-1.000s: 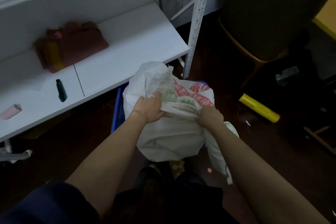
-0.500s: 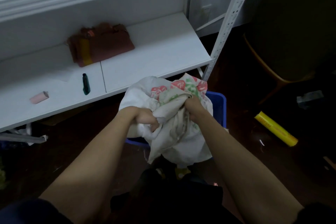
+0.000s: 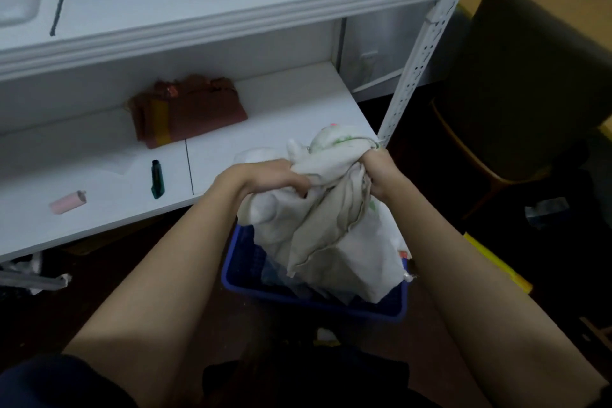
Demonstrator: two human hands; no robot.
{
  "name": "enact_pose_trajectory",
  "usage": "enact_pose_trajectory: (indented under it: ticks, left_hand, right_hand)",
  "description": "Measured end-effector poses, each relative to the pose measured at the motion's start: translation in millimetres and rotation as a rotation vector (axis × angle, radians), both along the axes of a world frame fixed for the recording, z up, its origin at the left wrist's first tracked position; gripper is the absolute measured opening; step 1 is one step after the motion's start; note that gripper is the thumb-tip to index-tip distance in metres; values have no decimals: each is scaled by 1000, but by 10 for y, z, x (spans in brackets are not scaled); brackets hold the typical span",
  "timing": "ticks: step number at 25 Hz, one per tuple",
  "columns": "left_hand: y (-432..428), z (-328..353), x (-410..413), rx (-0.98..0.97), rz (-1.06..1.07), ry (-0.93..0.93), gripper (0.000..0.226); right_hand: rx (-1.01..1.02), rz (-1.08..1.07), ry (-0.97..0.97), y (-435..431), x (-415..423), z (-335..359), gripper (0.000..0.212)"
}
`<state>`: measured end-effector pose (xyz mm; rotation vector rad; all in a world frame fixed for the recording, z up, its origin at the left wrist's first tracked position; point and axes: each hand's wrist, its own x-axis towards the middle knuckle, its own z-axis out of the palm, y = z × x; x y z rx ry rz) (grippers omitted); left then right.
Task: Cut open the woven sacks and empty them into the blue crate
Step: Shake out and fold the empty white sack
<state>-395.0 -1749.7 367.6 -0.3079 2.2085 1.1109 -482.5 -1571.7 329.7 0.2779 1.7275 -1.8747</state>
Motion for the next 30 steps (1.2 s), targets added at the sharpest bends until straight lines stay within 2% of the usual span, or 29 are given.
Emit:
enact_pose_trajectory:
  ticks: [5, 9, 12, 14, 16, 18, 20, 22, 24, 27, 29, 30]
  left_hand:
    - [9, 562, -199, 41, -43, 92, 19]
    - [19, 801, -264, 119, -70, 61, 34]
    - [9, 949, -353, -2, -110, 96, 35]
    - [-40, 898, -391, -186, -139, 152, 39]
    - [-107, 685, -390, -307, -95, 262, 46]
    - [-205, 441, -323, -308, 118, 445, 52]
    - [-393, 181, -260, -336, 350, 581, 50]
    - [-545, -124, -173, -434, 387, 498, 51]
    - [-569, -437, -68, -495, 316, 320, 53]
    - [-511, -809, 74, -489, 144, 28, 61]
    - [-446, -992, 152, -549, -41, -185, 84]
    - [-368, -1049, 200, -589, -119, -220, 95]
  right_hand:
    - [-170, 24, -33, 49, -123, 362, 41]
    - [-317, 91, -38, 96, -77, 557, 22]
    - [-394, 106, -52, 69, -20, 636, 25]
    - [-280, 79, -80, 43, -23, 546, 27]
    - [-35, 10, -88, 88, -62, 402, 36]
    - [231, -23, -30, 207, -121, 284, 44]
    - [434, 85, 59, 304, -159, 227, 36]
    - [608, 264, 152, 343, -149, 234, 17]
    - [652, 373, 233, 335, -126, 237, 17]
    - [527, 378, 297, 341, -68, 289, 23]
    - [388, 311, 288, 380, -17, 343, 28]
    - [304, 274, 272, 410, 18, 386, 28]
